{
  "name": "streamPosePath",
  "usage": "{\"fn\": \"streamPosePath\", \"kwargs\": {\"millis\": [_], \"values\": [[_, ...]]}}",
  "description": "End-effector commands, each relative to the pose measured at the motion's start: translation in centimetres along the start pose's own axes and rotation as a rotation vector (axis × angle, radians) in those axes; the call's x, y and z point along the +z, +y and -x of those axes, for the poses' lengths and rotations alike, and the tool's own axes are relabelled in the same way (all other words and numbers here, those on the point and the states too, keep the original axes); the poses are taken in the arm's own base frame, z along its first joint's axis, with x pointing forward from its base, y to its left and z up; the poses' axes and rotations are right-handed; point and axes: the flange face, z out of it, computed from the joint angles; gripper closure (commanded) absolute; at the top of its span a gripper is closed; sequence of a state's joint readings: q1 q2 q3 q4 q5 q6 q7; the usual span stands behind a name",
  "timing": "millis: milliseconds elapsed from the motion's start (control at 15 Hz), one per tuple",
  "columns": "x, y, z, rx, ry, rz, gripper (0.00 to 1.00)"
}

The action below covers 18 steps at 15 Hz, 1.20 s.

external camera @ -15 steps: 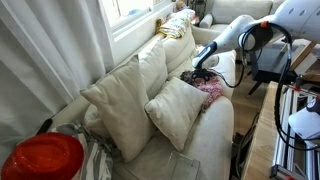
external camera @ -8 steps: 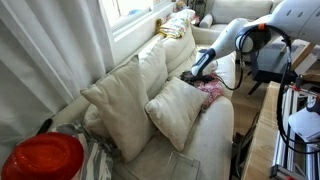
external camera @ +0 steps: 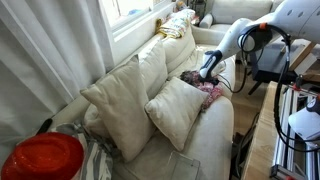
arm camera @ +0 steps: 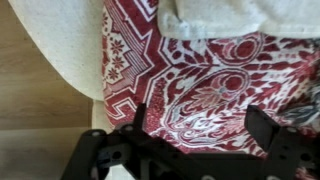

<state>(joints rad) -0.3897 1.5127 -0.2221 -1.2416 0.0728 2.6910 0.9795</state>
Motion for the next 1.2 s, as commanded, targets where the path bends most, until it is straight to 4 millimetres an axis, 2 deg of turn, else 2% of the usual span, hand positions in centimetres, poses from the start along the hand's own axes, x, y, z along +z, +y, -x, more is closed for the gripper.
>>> {"fn": "streamPosePath", "kwargs": {"millis": [0,267,600,667,733,1133], "values": [[2.0,2.7,-0.3,0.142,-0.083,0.065,0.0],[3.6,4.7,0.2,0.249,-0.181,0.098,0.0],[4.3,5.4,1.4,0.386,-0.289,0.056,0.0],[4.4,5.5,1.6,0.408,-0.303,0.043,0.09],[4.5,5.6,1.7,0.431,-0.318,0.036,0.27],[4.4,5.9,1.9,0.513,-0.352,-0.02,0.73]]}}
